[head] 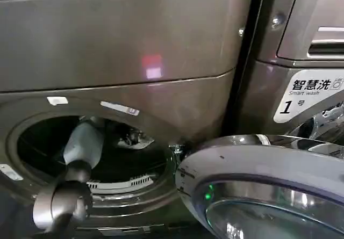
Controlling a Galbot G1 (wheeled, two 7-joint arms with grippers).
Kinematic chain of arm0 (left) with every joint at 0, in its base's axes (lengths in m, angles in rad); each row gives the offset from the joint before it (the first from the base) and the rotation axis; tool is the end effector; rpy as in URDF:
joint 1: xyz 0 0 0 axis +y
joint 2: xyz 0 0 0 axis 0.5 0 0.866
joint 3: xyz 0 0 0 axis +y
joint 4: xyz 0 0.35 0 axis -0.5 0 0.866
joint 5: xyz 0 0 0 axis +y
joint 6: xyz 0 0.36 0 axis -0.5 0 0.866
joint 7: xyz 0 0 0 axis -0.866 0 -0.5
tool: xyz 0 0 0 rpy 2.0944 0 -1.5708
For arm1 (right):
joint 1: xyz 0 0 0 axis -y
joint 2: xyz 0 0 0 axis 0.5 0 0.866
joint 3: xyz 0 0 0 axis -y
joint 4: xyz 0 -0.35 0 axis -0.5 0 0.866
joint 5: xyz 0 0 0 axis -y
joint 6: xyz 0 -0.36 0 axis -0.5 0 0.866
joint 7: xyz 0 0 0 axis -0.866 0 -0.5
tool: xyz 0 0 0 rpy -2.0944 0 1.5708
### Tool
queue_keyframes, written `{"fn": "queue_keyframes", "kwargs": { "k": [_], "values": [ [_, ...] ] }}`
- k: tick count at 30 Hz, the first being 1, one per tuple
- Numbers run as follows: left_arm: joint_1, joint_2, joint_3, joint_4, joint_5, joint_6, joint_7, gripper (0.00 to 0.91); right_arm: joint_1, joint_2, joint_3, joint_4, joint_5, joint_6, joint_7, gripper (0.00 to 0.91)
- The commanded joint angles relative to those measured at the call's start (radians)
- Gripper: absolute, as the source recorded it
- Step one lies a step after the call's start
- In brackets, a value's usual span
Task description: Grasp the clothes from the dryer.
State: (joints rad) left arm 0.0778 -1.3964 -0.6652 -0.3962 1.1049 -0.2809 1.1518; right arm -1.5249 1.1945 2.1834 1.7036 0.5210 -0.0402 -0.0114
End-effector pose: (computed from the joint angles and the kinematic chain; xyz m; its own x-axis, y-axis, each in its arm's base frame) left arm 0.6289 0.1377 -0.2648 -0.3461 0.4617 0.8167 0.9382 0.1744 0.2989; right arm -0.0974 -0.4416 -0.1191 -0.1599 0.8855 -0.4364 0.9835 0.1807 0.0064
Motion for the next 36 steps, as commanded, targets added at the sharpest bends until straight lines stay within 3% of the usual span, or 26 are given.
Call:
{"fn": "queue_keyframes", "kwargs": {
  "k": [1, 11, 16, 20, 23, 32, 36],
  "values": [
    [0.012, 0.0, -0.003, 0.021, -0.035, -0.008, 0.026, 0.0, -0.004, -0.001, 0.001, -0.002, 0.001, 0.0, 0.001, 0.907],
    [0.024, 0.005, -0.002, -0.009, -0.051, -0.008, 0.022, 0.0, -0.006, 0.006, -0.027, 0.028, 0.005, -0.038, 0.006, 0.907],
    [0.059, 0.012, 0.02, -0.108, -0.229, 0.044, 0.004, 0.0, 0.001, 0.009, -0.046, 0.041, 0.004, -0.029, 0.004, 0.907],
    [0.091, 0.017, 0.053, -0.205, -0.408, 0.06, -0.132, 0.0, 0.007, 0.011, -0.049, 0.094, 0.03, -0.11, 0.022, 0.907],
    [0.105, 0.009, 0.052, -0.268, -0.501, 0.08, -0.287, 0.0, 0.011, 0.009, -0.071, 0.071, 0.003, -0.018, -0.003, 0.907],
    [0.217, -0.047, 0.046, -0.552, -0.674, 0.234, -0.755, 0.0, 0.027, 0.011, -0.095, 0.07, -0.025, -0.01, -0.005, 0.907],
    [0.265, -0.093, 0.038, -0.65, -0.865, 0.395, -0.94, 0.0, 0.03, 0.019, -0.111, 0.088, -0.026, -0.002, -0.006, 0.907]
  ]
}}
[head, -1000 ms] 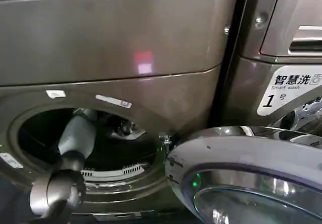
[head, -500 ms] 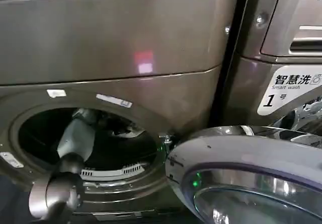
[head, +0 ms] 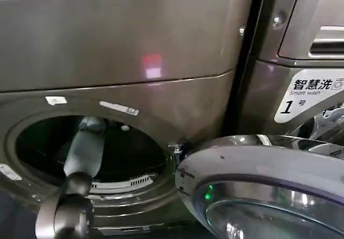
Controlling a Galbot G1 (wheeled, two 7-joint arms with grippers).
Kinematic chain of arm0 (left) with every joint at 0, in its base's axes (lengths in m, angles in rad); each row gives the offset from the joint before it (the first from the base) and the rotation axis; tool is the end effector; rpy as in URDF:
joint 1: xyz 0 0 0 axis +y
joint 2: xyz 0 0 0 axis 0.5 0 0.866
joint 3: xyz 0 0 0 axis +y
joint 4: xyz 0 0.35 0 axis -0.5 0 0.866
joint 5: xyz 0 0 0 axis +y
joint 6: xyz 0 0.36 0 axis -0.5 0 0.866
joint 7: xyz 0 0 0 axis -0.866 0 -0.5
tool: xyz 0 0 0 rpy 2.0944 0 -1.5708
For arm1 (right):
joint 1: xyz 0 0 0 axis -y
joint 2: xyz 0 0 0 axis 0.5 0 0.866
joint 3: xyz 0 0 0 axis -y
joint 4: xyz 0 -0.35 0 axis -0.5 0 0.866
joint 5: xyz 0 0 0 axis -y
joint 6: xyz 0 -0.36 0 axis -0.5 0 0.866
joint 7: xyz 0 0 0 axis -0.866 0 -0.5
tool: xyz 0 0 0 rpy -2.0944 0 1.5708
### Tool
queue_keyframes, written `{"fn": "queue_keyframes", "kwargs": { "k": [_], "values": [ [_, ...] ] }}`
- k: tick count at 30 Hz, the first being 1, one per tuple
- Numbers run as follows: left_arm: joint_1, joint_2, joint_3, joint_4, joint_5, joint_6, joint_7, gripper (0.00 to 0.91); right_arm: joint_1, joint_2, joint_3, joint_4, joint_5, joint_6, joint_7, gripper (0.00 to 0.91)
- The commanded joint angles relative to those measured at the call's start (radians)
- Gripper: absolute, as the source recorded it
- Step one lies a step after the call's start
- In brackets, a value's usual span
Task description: Grasp the clothes from the dryer.
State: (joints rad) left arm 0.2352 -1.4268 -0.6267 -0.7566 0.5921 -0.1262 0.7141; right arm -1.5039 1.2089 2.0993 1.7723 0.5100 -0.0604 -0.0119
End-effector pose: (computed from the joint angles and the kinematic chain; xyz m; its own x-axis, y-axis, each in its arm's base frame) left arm 0.6058 0.1130 -0.2357 -0.8431 0.4496 0.2951 0.5369 0.6732 0.5084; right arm -0.0611 -0.4283 -0.1205 -0.2490 0.8690 -0.4275 0.9635 0.2671 -0.0184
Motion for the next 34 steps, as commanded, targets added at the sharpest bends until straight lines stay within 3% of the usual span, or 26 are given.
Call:
{"fn": "queue_keyframes", "kwargs": {
  "k": [1, 9, 34],
  "values": [
    [0.118, -0.074, -0.004, -0.311, -0.391, 0.257, -0.542, 0.0, 0.01, 0.007, -0.028, 0.024, -0.014, 0.017, -0.003, 0.907],
    [0.17, -0.109, -0.004, -0.374, -0.494, 0.314, -0.695, 0.0, -0.003, 0.009, -0.025, 0.022, -0.011, 0.029, 0.007, 0.907],
    [0.183, -0.102, 0.001, -0.339, -0.496, 0.304, -0.663, 0.0, 0.005, 0.012, 0.016, 0.035, 0.004, -0.01, 0.018, 0.907]
  ]
}}
